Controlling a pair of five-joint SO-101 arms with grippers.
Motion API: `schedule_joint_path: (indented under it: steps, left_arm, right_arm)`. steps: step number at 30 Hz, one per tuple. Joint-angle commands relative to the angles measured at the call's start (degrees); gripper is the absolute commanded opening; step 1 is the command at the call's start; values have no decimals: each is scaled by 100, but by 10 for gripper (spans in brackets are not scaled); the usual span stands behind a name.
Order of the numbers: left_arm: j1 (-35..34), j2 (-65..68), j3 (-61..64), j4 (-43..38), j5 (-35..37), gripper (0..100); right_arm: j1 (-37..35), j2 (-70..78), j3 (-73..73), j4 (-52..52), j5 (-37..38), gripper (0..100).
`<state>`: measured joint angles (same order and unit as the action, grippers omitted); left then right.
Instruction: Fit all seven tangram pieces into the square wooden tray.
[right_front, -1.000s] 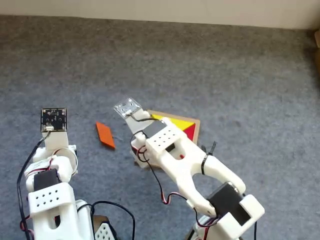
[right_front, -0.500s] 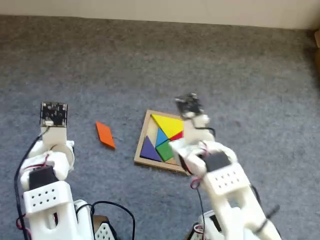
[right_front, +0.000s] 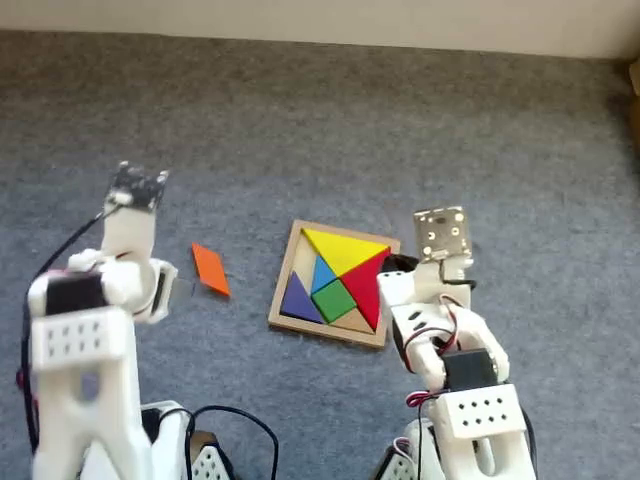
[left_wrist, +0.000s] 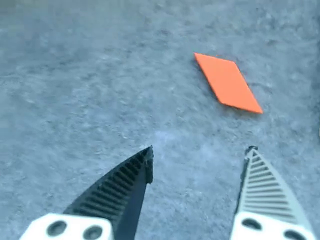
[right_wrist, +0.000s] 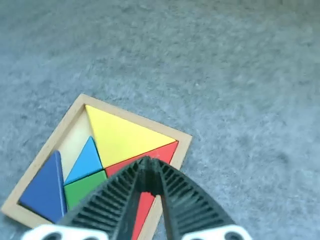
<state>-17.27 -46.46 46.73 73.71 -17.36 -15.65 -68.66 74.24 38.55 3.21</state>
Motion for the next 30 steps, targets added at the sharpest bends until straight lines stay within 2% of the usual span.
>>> schedule_joint_path:
  steps: [1,9,19,26,30]
  left_arm:
    - [233,1393,-743,9,220,285]
    - [567,2958,-1174,-624,730,285]
    - [901,3653,-1138,-1495,1222,282]
    - [892,4532,-1182,-2084,1213,280]
    - [892,4866,-1411,-2145,1213,276]
  right_arm:
    - [207,-154,-57,-189,-237,6]
    - [207,-154,-48,-303,-237,6]
    - [198,-145,92,-391,-237,6]
    - [198,-145,92,-391,-237,6]
    - [198,-145,92,-391,-237,6]
